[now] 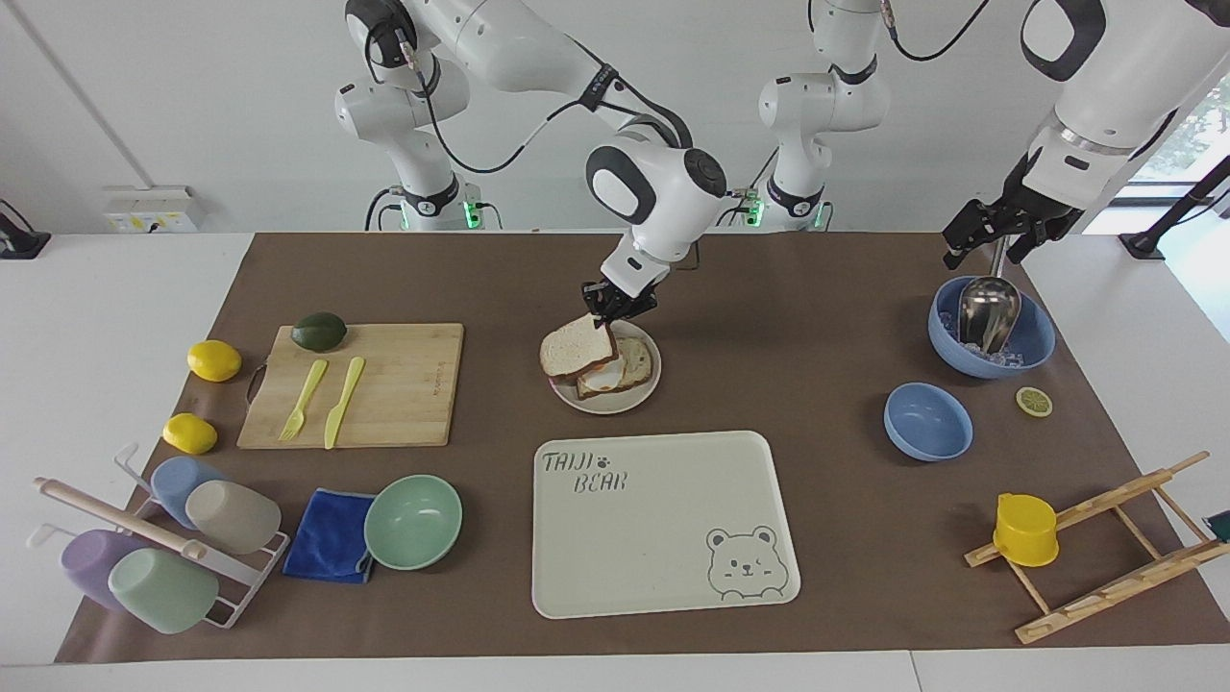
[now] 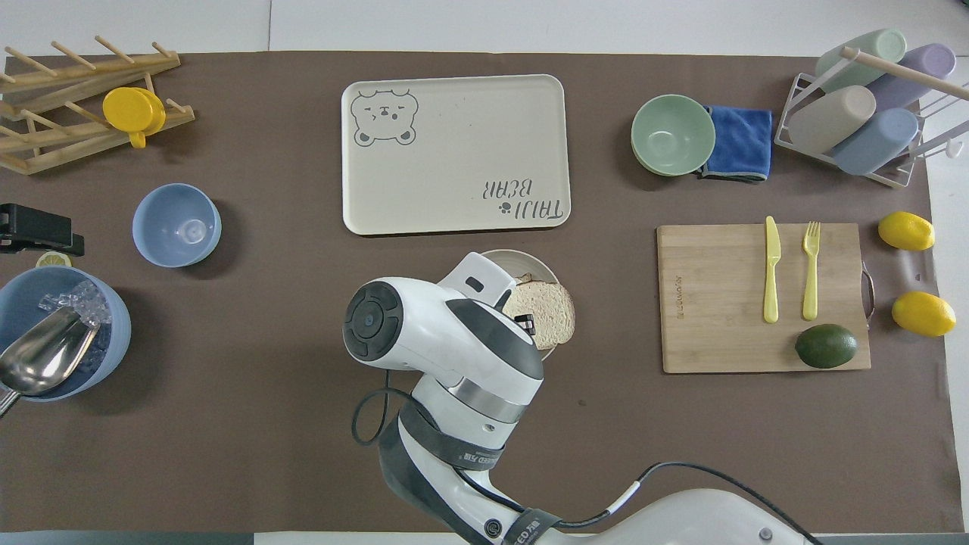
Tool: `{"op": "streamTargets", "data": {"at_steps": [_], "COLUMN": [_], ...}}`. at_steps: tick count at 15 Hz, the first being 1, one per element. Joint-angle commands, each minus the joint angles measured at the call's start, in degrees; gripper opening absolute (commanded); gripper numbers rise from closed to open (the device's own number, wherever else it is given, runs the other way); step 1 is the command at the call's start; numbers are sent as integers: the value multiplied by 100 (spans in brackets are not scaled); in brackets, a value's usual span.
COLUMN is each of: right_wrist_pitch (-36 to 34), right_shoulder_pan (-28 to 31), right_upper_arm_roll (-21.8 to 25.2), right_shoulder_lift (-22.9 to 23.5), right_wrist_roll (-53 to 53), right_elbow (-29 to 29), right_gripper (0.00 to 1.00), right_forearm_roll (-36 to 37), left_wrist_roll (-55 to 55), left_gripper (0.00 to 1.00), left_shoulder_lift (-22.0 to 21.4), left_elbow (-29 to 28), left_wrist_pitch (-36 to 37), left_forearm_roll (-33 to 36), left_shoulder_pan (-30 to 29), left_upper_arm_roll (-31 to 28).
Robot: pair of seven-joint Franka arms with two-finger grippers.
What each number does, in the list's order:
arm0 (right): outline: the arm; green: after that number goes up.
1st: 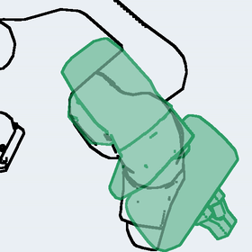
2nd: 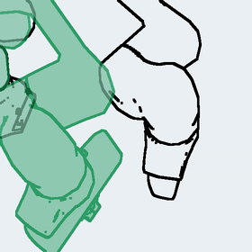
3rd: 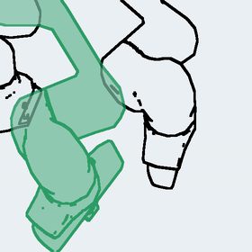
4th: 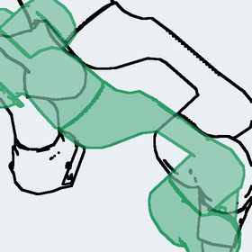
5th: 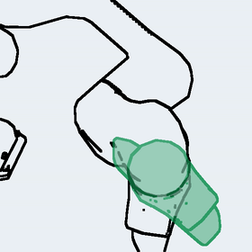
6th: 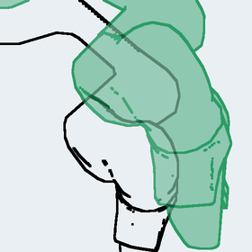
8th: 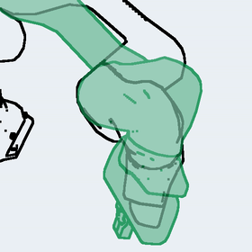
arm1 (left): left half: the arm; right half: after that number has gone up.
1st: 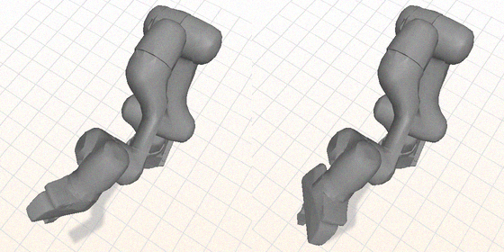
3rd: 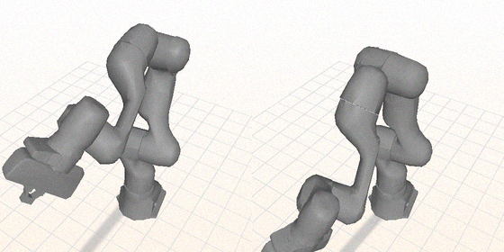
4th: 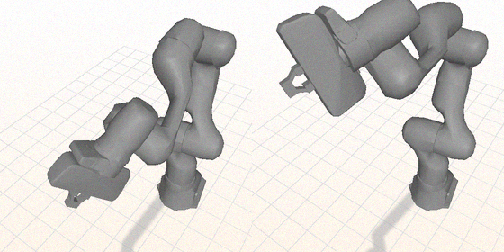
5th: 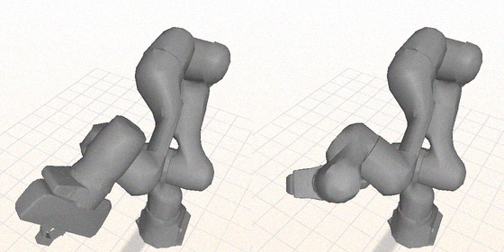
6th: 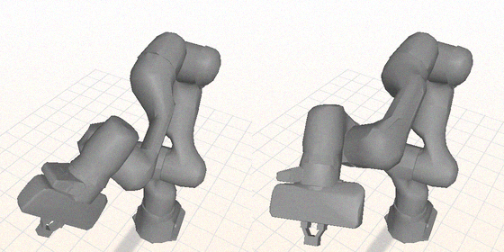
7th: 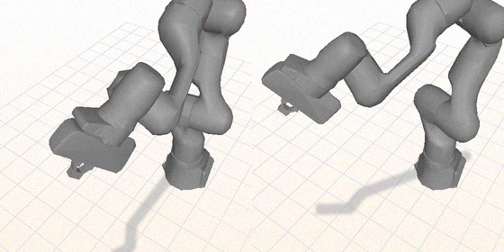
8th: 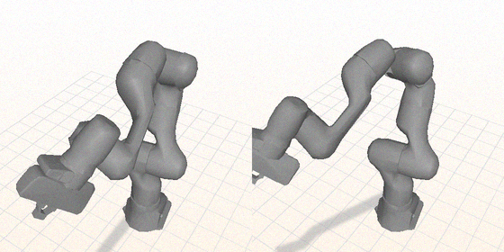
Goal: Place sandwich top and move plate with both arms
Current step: 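Carry the bread slice over the egg plate with the right gripper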
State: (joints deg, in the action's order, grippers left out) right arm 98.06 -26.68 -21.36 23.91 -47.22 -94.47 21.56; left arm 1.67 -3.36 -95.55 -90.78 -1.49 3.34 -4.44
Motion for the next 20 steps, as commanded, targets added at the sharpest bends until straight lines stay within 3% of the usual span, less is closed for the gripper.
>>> {"op": "streamTargets", "data": {"at_steps": [1, 14, 17, 18, 19, 20], "right_wrist_pitch": [317, 1602, 1716, 1708, 1716, 1716], "right_shoulder_pan": [49, 110, 128, 154, 189, 207], "right_upper_arm_roll": [-44, -44, -44, -44, -44, -44], "right_shoulder_lift": [70, 149, 149, 141, 149, 141], "right_wrist_roll": [-86, -323, -323, -315, -306, -306], "right_elbow": [131, -221, -273, -274, -274, -274], "right_gripper": [0, 0, 29, 34, 53, 58], "right_forearm_roll": [-143, -477, -486, -486, -486, -486], "left_wrist_roll": [35, 52, 52, 61, 61, 61], "left_gripper": [100, 100, 100, 100, 100, 100], "left_shoulder_lift": [-165, -218, -218, -235, -244, -244], "left_elbow": [-218, -324, -332, -367, -394, -411], "left_wrist_pitch": [-150, -256, -264, -273, -299, -308], "left_forearm_roll": [61, 61, 61, 61, 61, 61], "left_shoulder_pan": [-44, -53, -53, -53, -53, -53], "left_upper_arm_roll": [22, 22, 22, 22, 22, 22]}}
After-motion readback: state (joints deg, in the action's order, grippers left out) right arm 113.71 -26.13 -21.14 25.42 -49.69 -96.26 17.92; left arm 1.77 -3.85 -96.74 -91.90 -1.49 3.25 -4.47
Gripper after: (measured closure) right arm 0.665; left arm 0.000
